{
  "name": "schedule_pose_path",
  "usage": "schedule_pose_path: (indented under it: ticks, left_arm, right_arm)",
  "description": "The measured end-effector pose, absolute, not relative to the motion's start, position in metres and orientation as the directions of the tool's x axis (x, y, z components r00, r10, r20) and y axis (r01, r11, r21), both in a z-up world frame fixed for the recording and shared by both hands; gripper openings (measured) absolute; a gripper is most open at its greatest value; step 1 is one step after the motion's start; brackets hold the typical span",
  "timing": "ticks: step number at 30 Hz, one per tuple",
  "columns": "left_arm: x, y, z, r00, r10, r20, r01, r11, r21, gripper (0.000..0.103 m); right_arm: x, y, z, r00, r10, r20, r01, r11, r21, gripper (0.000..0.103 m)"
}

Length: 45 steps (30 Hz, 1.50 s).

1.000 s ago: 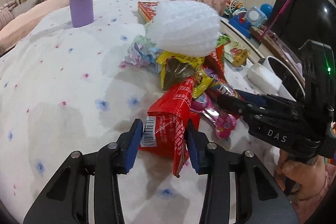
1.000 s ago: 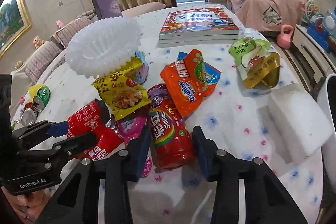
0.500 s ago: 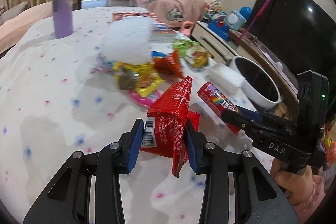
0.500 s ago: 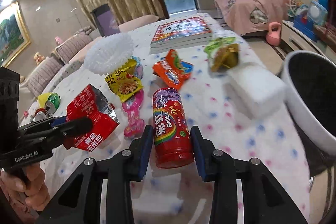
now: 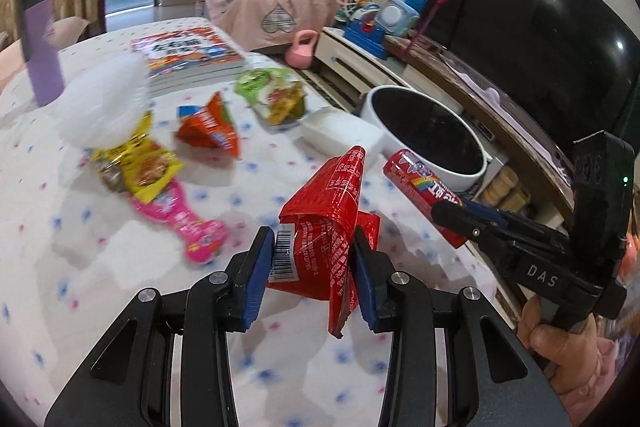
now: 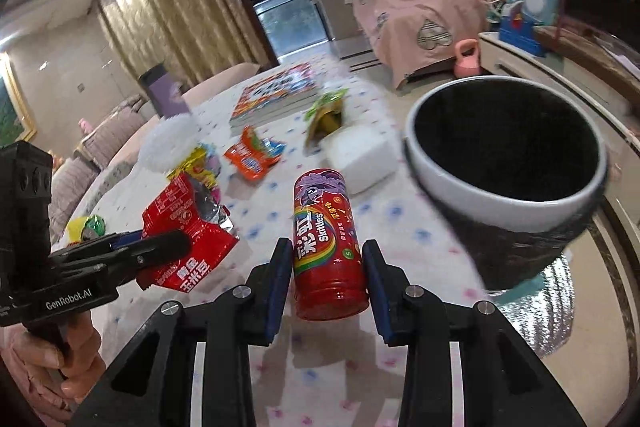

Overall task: Collect trash
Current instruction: 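Carry the red bag and candy tube with both tools over the trash bin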

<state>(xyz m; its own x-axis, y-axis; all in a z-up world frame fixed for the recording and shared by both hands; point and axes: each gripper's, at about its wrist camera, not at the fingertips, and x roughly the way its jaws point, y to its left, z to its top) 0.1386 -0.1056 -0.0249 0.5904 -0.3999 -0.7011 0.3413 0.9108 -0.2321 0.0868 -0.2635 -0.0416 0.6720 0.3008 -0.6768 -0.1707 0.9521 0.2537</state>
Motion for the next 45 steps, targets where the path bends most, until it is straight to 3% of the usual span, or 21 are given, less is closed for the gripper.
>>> schedule_pose_path:
  ticks: [24, 45]
  left_arm:
    - [0.178, -0.205, 0.002, 0.569, -0.465, -0.679, 0.475, 0.859, -0.190, 0.037]
    - [0.238, -0.274, -0.011, 0.535, -0.440, -0.721, 0.499, 0.853, -0.151, 0.038]
  right_arm:
    - [0.100, -0.351, -0.015, 0.756, 0.172, -0.631, -0.030, 0.973, 0.229, 0.036]
    - [0.155, -0.406, -0.021, 0.730, 0.108, -0.675, 0.040, 0.979, 0.199, 0.036]
